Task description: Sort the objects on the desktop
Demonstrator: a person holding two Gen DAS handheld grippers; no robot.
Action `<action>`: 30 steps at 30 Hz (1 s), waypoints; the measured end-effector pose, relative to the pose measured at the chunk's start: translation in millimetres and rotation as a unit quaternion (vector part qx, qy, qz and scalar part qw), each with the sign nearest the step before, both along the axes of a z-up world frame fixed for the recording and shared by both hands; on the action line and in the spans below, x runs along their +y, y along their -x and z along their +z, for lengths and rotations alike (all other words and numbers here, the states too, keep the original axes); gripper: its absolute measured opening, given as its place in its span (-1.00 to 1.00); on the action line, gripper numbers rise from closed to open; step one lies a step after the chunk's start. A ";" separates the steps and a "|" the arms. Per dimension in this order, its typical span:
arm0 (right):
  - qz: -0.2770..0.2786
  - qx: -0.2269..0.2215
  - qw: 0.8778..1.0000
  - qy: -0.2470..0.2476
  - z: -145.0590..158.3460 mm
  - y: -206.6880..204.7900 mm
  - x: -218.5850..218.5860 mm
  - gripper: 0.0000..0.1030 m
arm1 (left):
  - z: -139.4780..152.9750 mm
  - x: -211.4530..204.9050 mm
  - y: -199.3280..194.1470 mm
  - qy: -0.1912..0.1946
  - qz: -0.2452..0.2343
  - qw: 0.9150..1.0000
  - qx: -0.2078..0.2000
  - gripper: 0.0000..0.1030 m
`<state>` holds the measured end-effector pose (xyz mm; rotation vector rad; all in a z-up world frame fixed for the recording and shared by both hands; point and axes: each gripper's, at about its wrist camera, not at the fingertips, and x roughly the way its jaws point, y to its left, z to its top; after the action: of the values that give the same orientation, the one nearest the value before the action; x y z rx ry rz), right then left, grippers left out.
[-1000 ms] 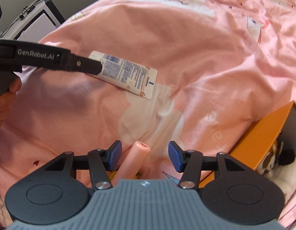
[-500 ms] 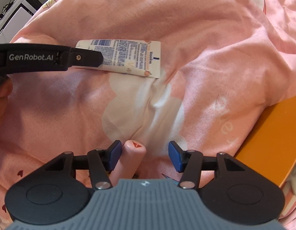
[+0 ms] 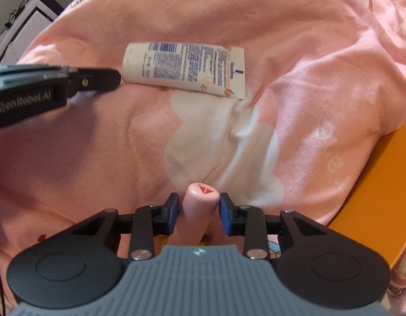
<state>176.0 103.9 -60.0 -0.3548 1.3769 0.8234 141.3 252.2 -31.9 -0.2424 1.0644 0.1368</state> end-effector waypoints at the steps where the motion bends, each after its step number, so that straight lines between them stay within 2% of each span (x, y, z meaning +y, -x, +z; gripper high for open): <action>1: -0.001 -0.005 1.000 -0.005 5.6 -0.4 -1.1 -0.34 | 1.8 -0.6 2.0 -0.002 0.000 1.000 0.000 -1.00; 4: -0.008 -0.025 0.999 -0.018 25.4 -5.8 -3.7 -0.35 | 10.3 -2.0 7.5 -0.013 -0.010 1.000 -0.008 -1.00; 6: -0.015 -0.043 0.999 -0.027 39.0 -12.2 -4.7 -0.35 | 17.4 -6.3 10.0 -0.024 -0.038 0.999 -0.016 -1.00; 8: -0.025 -0.065 0.997 -0.032 53.6 -27.7 -5.9 -0.35 | 24.2 -14.8 11.7 -0.060 -0.066 0.996 -0.026 -0.99; 10: -0.034 -0.089 0.995 -0.034 65.7 -43.3 -0.8 -0.34 | 28.9 -28.0 12.0 -0.115 -0.111 0.986 -0.037 -0.97; 13: -0.043 -0.131 0.990 -0.025 72.3 -56.3 8.0 -0.35 | 29.4 -48.2 7.1 -0.171 -0.186 0.967 -0.040 -0.64; 15: -0.046 -0.165 0.985 -0.007 68.1 -65.4 12.1 -0.35 | 24.4 -60.3 1.8 -0.191 -0.239 0.952 -0.033 -0.54; 17: -0.051 -0.165 0.985 -0.001 57.9 -75.5 16.2 -0.34 | 13.2 -73.7 -4.1 -0.223 -0.280 0.934 -0.017 -0.53; 19: -0.058 -0.151 0.987 -0.006 49.6 -81.5 13.2 -0.34 | -0.7 -87.2 -5.7 -0.269 -0.322 0.908 -0.009 -0.52; 22: -0.063 -0.153 0.986 -0.001 45.7 -82.0 11.0 -0.32 | -21.4 -102.5 -5.9 -0.324 -0.373 0.869 0.006 -0.44; 24: -0.069 -0.152 0.986 0.003 48.2 -79.8 7.7 -0.30 | -34.4 -107.9 -6.5 -0.348 -0.397 0.849 0.014 -0.25; 27: -0.079 -0.125 0.989 -0.008 57.8 -74.0 -2.1 -0.30 | -53.5 -110.9 -9.6 -0.380 -0.419 0.824 0.027 -0.02; 30: -0.077 -0.095 0.992 -0.009 61.9 -62.9 -8.4 -0.29 | -70.7 -114.8 -8.0 -0.423 -0.438 0.793 0.023 -0.01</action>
<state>238.9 95.5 1.9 -0.3010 1.2031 0.6566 149.3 137.4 -102.6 1.0805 0.9714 -0.2308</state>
